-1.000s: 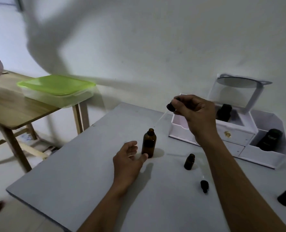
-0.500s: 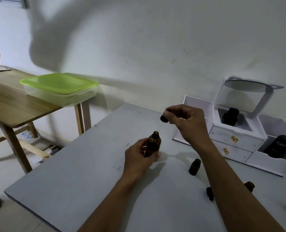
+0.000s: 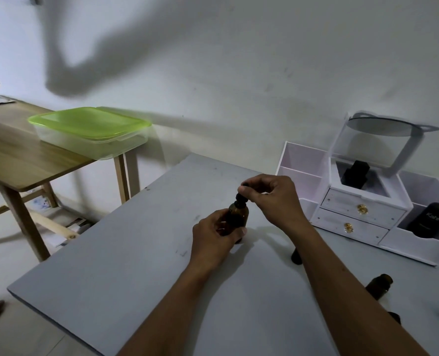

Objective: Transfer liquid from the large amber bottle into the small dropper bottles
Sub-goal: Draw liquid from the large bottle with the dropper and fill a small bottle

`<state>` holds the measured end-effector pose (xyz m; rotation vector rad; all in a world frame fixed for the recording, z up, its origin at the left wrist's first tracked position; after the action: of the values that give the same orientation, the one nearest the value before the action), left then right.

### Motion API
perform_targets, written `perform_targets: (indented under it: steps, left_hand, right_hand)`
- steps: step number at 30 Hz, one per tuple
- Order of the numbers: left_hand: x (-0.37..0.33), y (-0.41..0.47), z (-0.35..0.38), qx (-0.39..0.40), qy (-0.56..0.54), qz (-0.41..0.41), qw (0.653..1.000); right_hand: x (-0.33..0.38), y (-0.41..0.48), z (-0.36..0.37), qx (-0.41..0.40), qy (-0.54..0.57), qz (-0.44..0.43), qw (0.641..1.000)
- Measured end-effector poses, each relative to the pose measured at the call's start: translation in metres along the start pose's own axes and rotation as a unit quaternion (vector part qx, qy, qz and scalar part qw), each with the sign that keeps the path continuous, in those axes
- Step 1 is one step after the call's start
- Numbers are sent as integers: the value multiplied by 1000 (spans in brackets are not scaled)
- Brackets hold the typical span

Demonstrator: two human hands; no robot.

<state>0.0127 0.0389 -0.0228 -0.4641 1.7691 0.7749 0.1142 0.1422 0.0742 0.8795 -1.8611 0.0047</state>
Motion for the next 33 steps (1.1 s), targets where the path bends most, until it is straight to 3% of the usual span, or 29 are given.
perform_targets:
  steps: [20, 33]
  left_hand:
    - [2, 1, 1, 6, -13, 1, 1000]
    - [-3, -3, 0, 10, 50, -24, 998]
  right_hand:
    - [1, 2, 4, -13, -25, -17, 999]
    - [52, 11, -33, -51, 27, -55, 997]
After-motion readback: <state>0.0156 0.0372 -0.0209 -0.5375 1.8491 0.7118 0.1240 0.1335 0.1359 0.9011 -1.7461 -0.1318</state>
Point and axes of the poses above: each hand's wrist, its own y-axis towards the middle knuckle, its own z-axis out of the palm, x = y × z, the point moved 3 cm from there along y, towards the middle knuckle, and after that the axes turned 4 degrees about z, right-handed, at the moved point
